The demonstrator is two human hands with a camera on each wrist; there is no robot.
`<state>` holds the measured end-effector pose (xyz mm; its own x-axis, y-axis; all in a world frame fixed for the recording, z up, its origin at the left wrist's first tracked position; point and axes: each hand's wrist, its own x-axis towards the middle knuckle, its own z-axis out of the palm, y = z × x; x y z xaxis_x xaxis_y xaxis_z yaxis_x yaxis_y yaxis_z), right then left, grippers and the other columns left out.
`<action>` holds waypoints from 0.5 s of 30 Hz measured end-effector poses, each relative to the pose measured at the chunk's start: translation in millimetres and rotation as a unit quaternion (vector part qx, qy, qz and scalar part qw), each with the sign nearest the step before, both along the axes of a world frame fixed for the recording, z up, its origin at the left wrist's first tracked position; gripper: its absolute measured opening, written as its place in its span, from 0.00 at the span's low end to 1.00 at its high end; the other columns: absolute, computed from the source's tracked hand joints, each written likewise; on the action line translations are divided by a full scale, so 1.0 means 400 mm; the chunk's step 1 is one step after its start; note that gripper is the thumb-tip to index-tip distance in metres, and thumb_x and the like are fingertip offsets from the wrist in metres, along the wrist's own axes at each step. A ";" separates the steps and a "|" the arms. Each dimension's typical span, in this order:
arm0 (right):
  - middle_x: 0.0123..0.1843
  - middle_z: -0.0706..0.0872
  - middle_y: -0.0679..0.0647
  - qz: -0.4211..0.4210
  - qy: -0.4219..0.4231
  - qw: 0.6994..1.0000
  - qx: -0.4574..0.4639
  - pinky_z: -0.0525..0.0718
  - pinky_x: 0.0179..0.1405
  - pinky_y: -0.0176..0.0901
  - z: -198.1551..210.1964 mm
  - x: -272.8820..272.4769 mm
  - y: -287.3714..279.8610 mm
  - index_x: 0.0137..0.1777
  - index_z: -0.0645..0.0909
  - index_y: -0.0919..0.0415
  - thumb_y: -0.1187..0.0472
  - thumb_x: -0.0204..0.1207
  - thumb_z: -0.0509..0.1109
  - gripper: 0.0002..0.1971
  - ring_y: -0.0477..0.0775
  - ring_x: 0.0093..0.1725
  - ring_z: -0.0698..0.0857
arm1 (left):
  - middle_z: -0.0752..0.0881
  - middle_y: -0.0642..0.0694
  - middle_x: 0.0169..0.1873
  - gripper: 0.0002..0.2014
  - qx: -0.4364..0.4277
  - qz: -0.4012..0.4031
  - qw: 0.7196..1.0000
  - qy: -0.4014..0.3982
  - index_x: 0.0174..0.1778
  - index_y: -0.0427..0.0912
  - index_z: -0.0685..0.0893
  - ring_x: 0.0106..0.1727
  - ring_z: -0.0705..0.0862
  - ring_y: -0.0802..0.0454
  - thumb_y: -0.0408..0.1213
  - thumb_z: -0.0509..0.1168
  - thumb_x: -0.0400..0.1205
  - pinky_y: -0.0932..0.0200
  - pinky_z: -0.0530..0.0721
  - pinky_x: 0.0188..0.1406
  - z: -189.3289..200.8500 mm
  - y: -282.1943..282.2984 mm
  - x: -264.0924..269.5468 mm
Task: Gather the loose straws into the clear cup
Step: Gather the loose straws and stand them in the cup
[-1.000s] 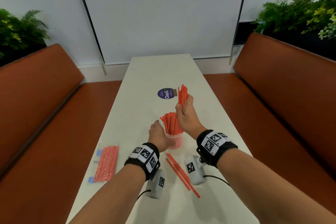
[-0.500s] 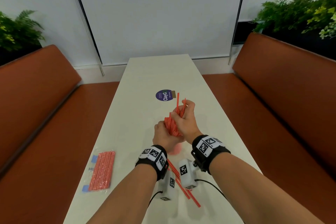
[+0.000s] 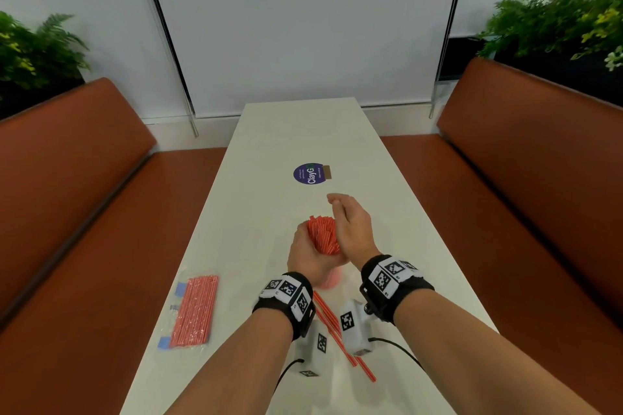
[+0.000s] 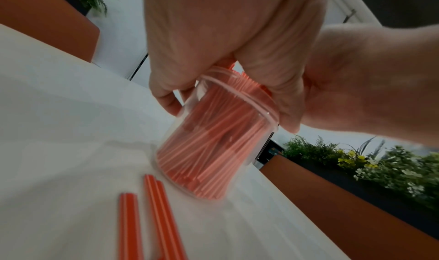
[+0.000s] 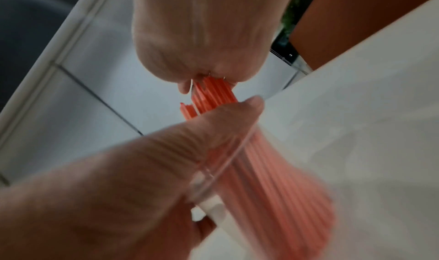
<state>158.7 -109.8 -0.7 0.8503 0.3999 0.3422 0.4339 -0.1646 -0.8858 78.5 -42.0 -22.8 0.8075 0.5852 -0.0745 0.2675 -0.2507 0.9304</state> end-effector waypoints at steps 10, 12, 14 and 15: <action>0.74 0.73 0.60 0.161 -0.136 0.951 -0.227 0.67 0.75 0.43 -0.032 -0.001 0.008 0.80 0.61 0.60 0.54 0.83 0.57 0.26 0.58 0.74 0.70 | 0.83 0.46 0.56 0.36 -0.016 -0.102 0.994 0.025 0.60 0.42 0.72 0.58 0.85 0.49 0.27 0.80 0.58 0.46 0.87 0.60 0.016 0.015 -0.019; 0.73 0.76 0.60 0.172 -0.140 0.938 -0.267 0.69 0.75 0.47 -0.024 -0.001 0.025 0.73 0.72 0.64 0.55 0.83 0.59 0.21 0.58 0.73 0.72 | 0.84 0.44 0.57 0.37 -0.025 -0.114 0.993 0.025 0.64 0.39 0.70 0.62 0.85 0.47 0.26 0.79 0.60 0.44 0.86 0.62 0.015 0.018 -0.026; 0.79 0.69 0.57 0.171 -0.118 0.942 -0.263 0.68 0.77 0.48 -0.025 0.002 0.031 0.68 0.78 0.65 0.54 0.82 0.61 0.20 0.56 0.77 0.70 | 0.82 0.47 0.59 0.39 -0.022 -0.108 0.994 0.026 0.68 0.40 0.68 0.62 0.83 0.51 0.27 0.79 0.63 0.49 0.85 0.64 0.015 0.017 -0.034; 0.81 0.67 0.56 0.168 -0.112 0.947 -0.249 0.68 0.78 0.48 -0.024 0.003 0.030 0.69 0.77 0.64 0.53 0.81 0.63 0.21 0.56 0.77 0.69 | 0.81 0.49 0.58 0.39 -0.017 -0.103 0.994 0.024 0.69 0.41 0.67 0.60 0.81 0.53 0.28 0.79 0.64 0.51 0.84 0.63 0.018 0.018 -0.037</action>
<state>160.0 -97.7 -10.2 0.5742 0.7949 0.1963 0.7040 -0.3568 -0.6141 63.7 -34.6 -15.7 0.9050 0.4043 -0.1325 0.2578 -0.2733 0.9267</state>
